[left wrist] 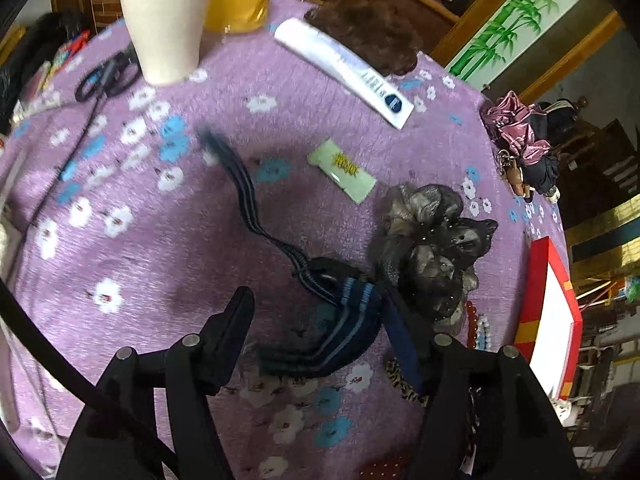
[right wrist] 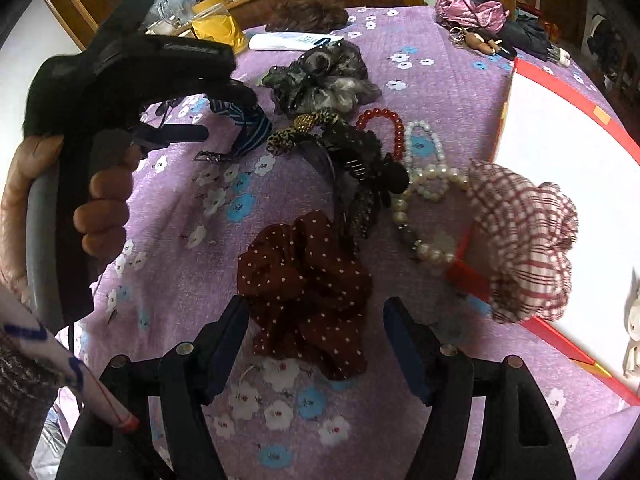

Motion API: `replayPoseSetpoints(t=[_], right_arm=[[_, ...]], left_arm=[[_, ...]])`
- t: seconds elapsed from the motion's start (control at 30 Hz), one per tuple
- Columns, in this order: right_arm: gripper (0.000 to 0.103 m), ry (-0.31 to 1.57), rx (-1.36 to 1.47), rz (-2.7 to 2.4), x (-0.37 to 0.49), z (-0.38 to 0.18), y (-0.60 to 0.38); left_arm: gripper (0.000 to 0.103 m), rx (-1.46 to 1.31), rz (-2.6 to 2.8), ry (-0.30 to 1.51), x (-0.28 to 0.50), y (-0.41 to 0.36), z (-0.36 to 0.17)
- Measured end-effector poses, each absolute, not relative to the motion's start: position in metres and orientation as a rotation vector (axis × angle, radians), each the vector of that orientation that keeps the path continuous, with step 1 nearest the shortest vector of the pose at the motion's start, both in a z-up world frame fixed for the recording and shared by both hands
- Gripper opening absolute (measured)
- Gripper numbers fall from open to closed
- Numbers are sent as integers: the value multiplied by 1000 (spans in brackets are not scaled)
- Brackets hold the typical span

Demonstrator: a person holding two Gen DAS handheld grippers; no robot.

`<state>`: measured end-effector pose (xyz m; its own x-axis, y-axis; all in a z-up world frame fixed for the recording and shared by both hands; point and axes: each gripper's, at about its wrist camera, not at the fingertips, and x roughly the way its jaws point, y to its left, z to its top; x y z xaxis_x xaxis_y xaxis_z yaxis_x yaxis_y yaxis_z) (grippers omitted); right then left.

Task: Organize jewelry
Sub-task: 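Grasp the blue striped strap with the left gripper while the right grasps the dark red polka-dot scrunchie, then carry the strap and red scrunchie into the box and open both grippers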

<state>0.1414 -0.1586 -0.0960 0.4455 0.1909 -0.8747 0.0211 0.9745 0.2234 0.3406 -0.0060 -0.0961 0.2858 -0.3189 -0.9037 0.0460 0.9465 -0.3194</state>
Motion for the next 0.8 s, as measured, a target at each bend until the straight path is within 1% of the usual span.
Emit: replayPoseSetpoints(t=[0.03, 0.07, 0.1, 0.13, 0.17, 0.2, 0.27, 0.37, 0.47, 0.63, 0.8], right_arm=[[74, 1108, 203, 100, 142, -97, -157], [74, 1108, 197, 97, 143, -98, -156], [74, 1107, 191, 94, 144, -99, -155], [74, 1108, 186, 95, 144, -99, -154], [71, 1107, 182, 97, 144, -99, -152], [66, 1105, 178, 100, 144, -99, -151], [37, 1113, 174, 112, 145, -99, -147], [23, 1105, 169, 134, 142, -96, -141], [18, 1093, 185, 178, 134, -86, -136], [17, 1059, 198, 243, 118, -66, -133], [17, 1017, 199, 295, 99, -42, -137]], left_arm=[[62, -267, -246, 1266, 341, -5, -98], [52, -283, -251, 1261, 340, -3, -97], [43, -321, -289, 1276, 339, -2, -98], [27, -343, -313, 1295, 339, -3, -99], [19, -359, -329, 1306, 338, -3, -98], [19, -340, -321, 1303, 335, -4, -95], [18, -294, -315, 1283, 329, -6, -89], [18, -280, -328, 1265, 318, 0, -79], [18, -270, -337, 1233, 303, 9, -62], [18, -259, -358, 1156, 272, 26, -23], [18, -253, -367, 1115, 244, 33, 6]])
